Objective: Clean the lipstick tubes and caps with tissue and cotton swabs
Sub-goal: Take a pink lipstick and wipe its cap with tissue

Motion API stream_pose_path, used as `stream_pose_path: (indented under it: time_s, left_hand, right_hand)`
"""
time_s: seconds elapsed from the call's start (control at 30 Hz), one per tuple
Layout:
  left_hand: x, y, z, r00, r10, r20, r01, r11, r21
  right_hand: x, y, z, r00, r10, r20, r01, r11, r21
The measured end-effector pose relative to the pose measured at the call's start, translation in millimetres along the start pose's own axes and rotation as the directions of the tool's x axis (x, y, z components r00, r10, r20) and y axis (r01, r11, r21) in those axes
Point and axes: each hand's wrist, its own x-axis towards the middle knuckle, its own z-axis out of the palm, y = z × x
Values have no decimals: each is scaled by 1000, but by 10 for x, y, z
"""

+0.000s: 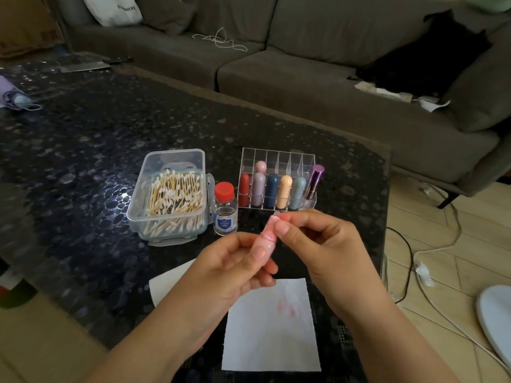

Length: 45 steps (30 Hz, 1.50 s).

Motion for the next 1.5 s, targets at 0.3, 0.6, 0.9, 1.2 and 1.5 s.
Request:
stream_pose_path:
  time_s: [0.3,0.6,0.9,1.2,1.5]
  left_hand:
    - [-10,24,-24,989,-45,143,57,995,-81]
    - [-8,25,5,995,-90,53,99,975,-201]
    - [26,-13,-4,997,-10,-71,6,998,-62]
    - [18,20,-9,997,14,-73,-19,998,-67]
    - [-2,-15,25,999,24,-42,-26,998,-51]
  right_hand:
    - [-9,-40,8,998,-13,58,8,997,80]
    - [-10,-19,1,998,11,56,-15,997,75]
    - [-19,28,52,1000,-2,0,2,994,109]
    - [-16,39,42,1000,14,0,-14,995,96]
    - [-18,36,38,999,39,10,-40,989,142]
